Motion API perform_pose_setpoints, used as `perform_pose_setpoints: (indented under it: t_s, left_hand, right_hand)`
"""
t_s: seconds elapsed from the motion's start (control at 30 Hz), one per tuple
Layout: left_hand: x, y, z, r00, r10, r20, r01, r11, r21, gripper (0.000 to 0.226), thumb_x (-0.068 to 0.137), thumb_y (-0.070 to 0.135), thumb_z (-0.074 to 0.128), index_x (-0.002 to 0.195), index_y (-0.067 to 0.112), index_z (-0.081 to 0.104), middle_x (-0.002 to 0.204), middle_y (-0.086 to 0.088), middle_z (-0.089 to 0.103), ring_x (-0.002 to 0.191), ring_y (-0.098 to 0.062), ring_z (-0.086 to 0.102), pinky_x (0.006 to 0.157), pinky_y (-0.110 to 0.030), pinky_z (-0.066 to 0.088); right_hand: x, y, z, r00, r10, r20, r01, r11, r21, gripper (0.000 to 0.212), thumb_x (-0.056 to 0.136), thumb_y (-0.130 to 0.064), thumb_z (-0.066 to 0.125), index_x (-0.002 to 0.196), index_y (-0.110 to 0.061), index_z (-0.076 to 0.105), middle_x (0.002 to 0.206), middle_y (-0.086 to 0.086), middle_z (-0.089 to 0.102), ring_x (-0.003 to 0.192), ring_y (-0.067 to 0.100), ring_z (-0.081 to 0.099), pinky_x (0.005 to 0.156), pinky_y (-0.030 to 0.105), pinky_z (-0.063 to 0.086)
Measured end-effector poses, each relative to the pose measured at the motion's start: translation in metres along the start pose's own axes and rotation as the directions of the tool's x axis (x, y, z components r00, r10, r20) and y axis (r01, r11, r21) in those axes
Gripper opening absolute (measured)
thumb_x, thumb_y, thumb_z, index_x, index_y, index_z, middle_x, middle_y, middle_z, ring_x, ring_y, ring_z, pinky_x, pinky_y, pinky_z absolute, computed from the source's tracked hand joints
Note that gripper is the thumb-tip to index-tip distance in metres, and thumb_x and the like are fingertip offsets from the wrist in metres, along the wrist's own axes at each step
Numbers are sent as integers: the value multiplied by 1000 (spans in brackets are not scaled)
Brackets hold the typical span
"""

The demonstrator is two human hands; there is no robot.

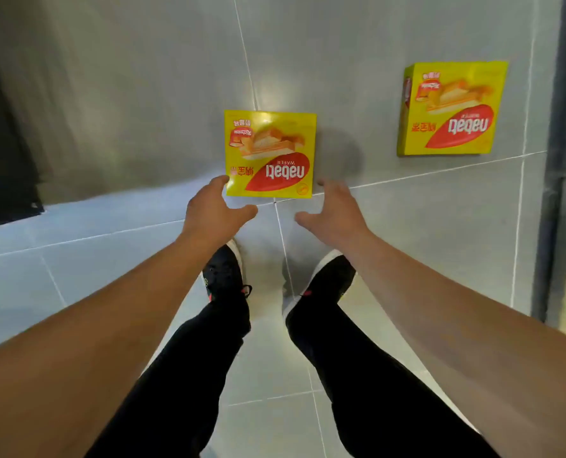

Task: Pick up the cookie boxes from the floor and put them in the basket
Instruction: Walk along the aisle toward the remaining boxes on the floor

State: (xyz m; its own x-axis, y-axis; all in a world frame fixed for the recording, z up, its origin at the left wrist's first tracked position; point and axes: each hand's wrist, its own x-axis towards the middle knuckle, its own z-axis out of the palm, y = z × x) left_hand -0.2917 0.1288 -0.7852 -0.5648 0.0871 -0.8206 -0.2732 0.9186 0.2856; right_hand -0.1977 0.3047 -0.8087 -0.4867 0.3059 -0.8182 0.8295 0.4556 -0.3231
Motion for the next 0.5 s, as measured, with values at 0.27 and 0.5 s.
perform_pose_setpoints:
  t_s: [0.27, 0.5]
  left_hand:
    - [143, -26, 46, 997, -69, -41, 63, 988, -141, 55, 79, 35, 74, 127, 19, 52, 122, -2, 62, 109, -23, 60, 82, -32, 47]
    - [131, -35, 48, 992, -121, -28, 104, 931, -350, 47, 74, 26, 73, 119, 23, 60, 113, -1, 64, 96, -15, 62, 81, -32, 52]
  right_hand:
    - [145, 18, 67, 978, 149, -145, -110, 963, 246, 70, 72, -32, 81, 129, -10, 46, 126, 9, 54, 112, 25, 56, 91, 35, 48]
    - [139, 23, 69, 968, 235, -87, -189, 913, 361, 68, 59, -41, 74, 122, -21, 60, 119, 6, 62, 105, 25, 62, 94, 43, 53]
